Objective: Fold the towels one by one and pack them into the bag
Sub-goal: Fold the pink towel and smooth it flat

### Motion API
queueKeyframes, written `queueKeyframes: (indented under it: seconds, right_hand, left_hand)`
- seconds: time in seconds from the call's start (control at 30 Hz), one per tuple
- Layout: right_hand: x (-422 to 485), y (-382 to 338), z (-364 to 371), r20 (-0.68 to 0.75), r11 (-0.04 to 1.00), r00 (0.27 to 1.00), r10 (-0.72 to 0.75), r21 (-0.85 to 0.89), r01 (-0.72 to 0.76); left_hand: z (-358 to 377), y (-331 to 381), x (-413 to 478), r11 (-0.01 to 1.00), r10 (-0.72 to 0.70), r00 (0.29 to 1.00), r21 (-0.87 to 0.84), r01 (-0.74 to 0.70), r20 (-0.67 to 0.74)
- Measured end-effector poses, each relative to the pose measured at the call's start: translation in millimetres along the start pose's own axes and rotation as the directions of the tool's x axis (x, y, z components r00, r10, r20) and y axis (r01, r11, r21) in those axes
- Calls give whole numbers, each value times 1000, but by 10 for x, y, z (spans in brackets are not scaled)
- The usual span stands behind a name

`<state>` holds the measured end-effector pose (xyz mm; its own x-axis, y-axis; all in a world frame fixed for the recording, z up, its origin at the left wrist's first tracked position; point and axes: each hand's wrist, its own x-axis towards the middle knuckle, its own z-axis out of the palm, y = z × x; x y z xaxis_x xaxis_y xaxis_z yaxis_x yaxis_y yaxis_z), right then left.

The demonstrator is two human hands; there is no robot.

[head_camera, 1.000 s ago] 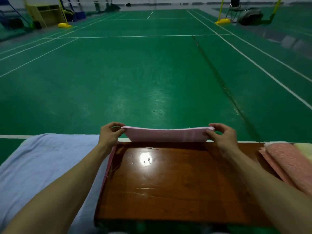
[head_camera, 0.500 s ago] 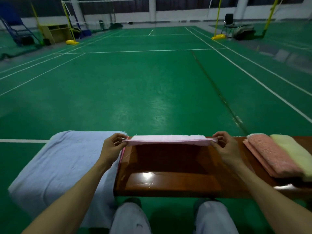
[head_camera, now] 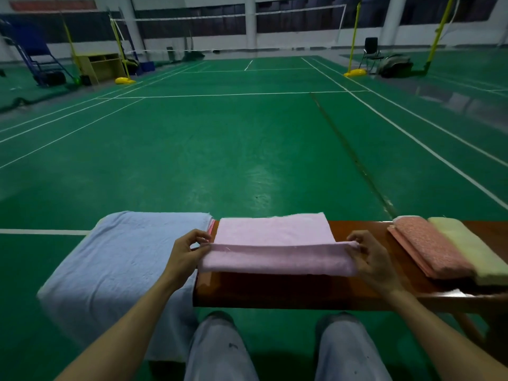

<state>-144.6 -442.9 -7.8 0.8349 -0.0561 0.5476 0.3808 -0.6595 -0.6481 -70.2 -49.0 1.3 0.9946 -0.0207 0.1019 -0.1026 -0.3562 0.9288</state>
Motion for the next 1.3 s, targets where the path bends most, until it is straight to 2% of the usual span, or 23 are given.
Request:
queueKeyframes:
  seconds: [0.1, 0.27, 0.4, 0.53, 0.9, 1.13, 1.3]
  right_hand:
    - [2, -6, -46, -3, 1000, 1000, 3, -13, -3]
    - [29, 16, -65, 26, 981, 981, 192, 8, -193]
    - [149, 161, 56, -10, 944, 944, 330, 34, -329]
    - [373, 328, 181, 29, 932, 932, 362, 17, -363]
    - [807, 848, 469, 37, 873, 878, 477, -137, -468]
    - [851, 958, 594, 0, 839, 855, 519, -190, -510]
    - [889, 966, 625, -9, 789, 815, 580, -242, -564]
  left_hand:
    - [-13, 14, -50, 1000, 5, 1000, -14, -5, -6]
    - [42, 33, -31, 996, -30, 997, -89, 23, -69]
    - [132, 7, 196, 988, -124, 991, -94, 119, -49]
    - [225, -39, 622, 981, -182, 979, -79, 175, -94]
    - [435, -413, 1471, 945, -229, 967, 214, 248, -107]
    - [524, -492, 1523, 883, -175, 979, 422, 204, -107]
    - [540, -510, 1519, 835, -177, 983, 521, 175, -47]
